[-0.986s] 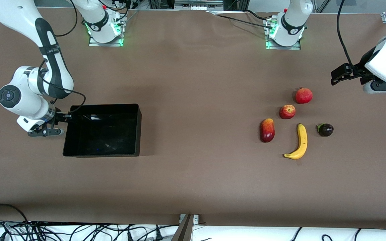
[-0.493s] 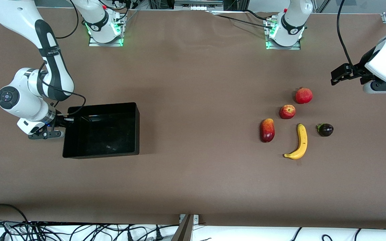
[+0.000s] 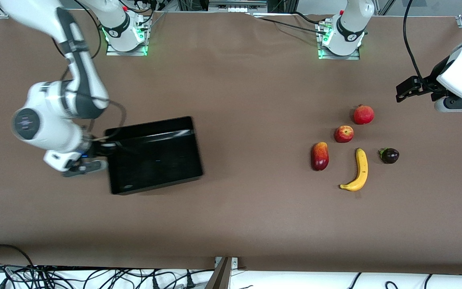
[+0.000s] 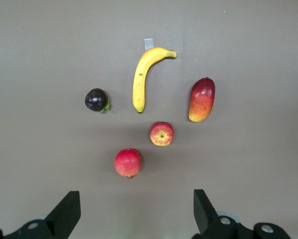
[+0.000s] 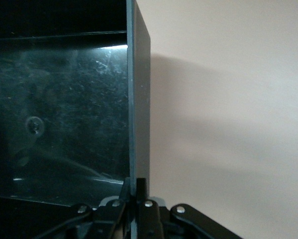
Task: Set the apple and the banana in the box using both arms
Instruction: 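Slide the box toward the fruits while the left gripper reaches the apple, then lower the left gripper onto the red-and-yellow apple and close it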
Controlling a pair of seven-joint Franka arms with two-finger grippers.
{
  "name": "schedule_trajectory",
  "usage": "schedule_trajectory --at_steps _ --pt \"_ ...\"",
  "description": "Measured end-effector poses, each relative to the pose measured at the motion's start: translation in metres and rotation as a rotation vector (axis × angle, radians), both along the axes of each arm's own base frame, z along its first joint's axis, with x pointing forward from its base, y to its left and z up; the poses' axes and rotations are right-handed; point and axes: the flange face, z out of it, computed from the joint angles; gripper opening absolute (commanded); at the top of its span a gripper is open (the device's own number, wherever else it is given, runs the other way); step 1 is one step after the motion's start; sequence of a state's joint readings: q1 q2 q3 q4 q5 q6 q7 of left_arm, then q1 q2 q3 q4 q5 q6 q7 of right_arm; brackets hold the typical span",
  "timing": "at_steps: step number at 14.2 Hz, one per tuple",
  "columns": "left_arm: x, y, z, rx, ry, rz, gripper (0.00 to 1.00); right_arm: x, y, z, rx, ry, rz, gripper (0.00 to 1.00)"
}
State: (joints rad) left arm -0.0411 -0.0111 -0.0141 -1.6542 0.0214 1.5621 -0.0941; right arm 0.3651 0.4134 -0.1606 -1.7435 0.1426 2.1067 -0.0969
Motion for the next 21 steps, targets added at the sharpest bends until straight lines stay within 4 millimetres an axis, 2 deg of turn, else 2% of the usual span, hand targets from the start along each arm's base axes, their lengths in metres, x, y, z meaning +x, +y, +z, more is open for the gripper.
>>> schedule_trajectory --at_steps 2,5,7,9,12,15,19,21 --pt "0.000 0.000 0.000 0.000 0.000 0.000 1.00 -0.014 0.081 0.000 0.005 0.002 -0.047 0.00" --pt "0.000 0.000 0.000 0.000 0.000 0.000 1.00 -0.046 0.186 -0.033 0.031 0.045 -0.129 0.00" --pt "-0.001 0.001 -0.004 0.001 0.022 0.001 1.00 -0.067 0.245 -0.052 0.029 0.039 -0.145 0.00" --pt "0.000 -0.001 -0.016 0.004 0.069 -0.001 1.00 -0.082 0.287 -0.062 0.045 0.010 -0.150 0.00" --pt "0.006 -0.008 -0.056 0.009 0.170 -0.014 1.00 -0.096 0.321 -0.072 0.084 -0.025 -0.158 0.00" --pt "0.016 -0.014 -0.115 0.013 0.251 -0.025 1.00 -0.108 0.345 -0.081 0.098 -0.039 -0.209 0.00" --pt "0.005 -0.048 -0.203 0.029 0.192 -0.103 1.00 -0.098 0.353 -0.086 0.110 -0.053 -0.328 0.00" --pt "-0.007 -0.055 -0.248 0.023 0.131 -0.121 1.00 -0.089 0.353 -0.087 0.116 -0.063 -0.352 0.00"
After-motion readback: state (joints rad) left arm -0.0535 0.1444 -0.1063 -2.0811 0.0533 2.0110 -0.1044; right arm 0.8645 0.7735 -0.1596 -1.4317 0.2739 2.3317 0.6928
